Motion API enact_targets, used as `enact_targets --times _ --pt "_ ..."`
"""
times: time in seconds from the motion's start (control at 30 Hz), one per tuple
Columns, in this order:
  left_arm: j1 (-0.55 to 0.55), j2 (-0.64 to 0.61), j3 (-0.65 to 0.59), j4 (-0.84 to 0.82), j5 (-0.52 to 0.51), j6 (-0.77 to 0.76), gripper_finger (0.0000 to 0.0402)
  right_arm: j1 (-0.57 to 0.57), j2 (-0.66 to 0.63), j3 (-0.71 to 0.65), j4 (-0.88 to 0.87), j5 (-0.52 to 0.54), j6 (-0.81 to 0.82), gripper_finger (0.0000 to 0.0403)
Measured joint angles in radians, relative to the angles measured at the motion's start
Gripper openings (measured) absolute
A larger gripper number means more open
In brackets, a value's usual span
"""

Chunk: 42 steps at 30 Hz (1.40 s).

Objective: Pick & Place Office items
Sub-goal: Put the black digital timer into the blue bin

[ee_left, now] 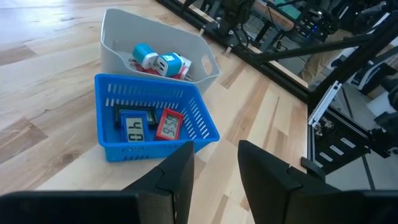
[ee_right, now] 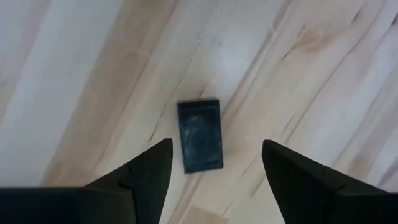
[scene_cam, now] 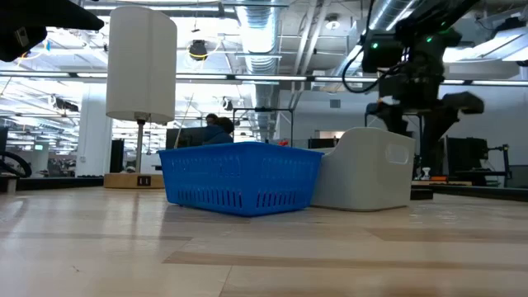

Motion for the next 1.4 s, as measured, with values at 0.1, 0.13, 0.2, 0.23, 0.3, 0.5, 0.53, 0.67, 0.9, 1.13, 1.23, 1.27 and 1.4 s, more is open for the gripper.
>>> enact_targets --times 0.1,0.13,0.2,0.23,0.3,0.5,0.53,0.67,0.9,1.13,1.23,1.27,1.4 --pt "0.006 0.0 0.0 0.003 0.0 0.0 0.0121 -0.026 0.044 0.0 0.028 -0.014 -0.028 0.024" --pt "0.006 0.0 0.0 0.004 0.0 0.0 0.0121 -0.033 0.059 0.0 0.039 -0.015 -0.032 0.024" --pt "0.006 0.0 0.0 0.005 0.0 -0.001 0.0121 -0.042 0.088 0.0 0.056 -0.025 -0.032 0.024" --pt "0.006 0.0 0.0 0.006 0.001 -0.004 0.0121 -0.045 0.1 0.0 0.057 -0.037 -0.032 0.024" --pt "0.006 0.0 0.0 0.007 0.001 -0.01 0.0121 -0.049 0.122 0.0 0.061 -0.053 -0.032 0.024" --pt "0.006 0.0 0.0 0.007 0.003 -0.029 0.0121 -0.046 0.151 0.0 0.069 -0.096 -0.006 0.024" --pt "0.006 0.0 0.0 0.006 0.003 -0.029 0.0121 -0.046 0.15 0.0 0.072 -0.104 -0.005 0.024" --pt "0.007 0.0 0.0 0.007 0.003 -0.03 0.0121 -0.047 0.149 0.001 0.078 -0.12 0.005 0.024" --pt "0.029 0.0 0.0 0.007 0.003 -0.03 0.0121 -0.047 0.149 -0.023 0.075 -0.144 0.068 0.0252" --pt "0.039 0.0 -0.001 0.007 -0.001 -0.03 0.0121 -0.046 0.149 -0.034 0.107 -0.119 0.098 0.0283" --pt "0.039 0.0 -0.001 0.011 -0.001 -0.03 0.0121 -0.047 0.149 -0.041 0.134 -0.117 0.076 0.0287" --pt "0.039 0.0 -0.001 0.016 -0.001 -0.03 0.0121 -0.047 0.149 -0.05 0.139 -0.117 0.066 0.0287" --pt "0.039 0.0 -0.001 0.035 -0.001 -0.03 0.0121 -0.047 0.149 -0.094 0.161 -0.115 0.057 0.0287"
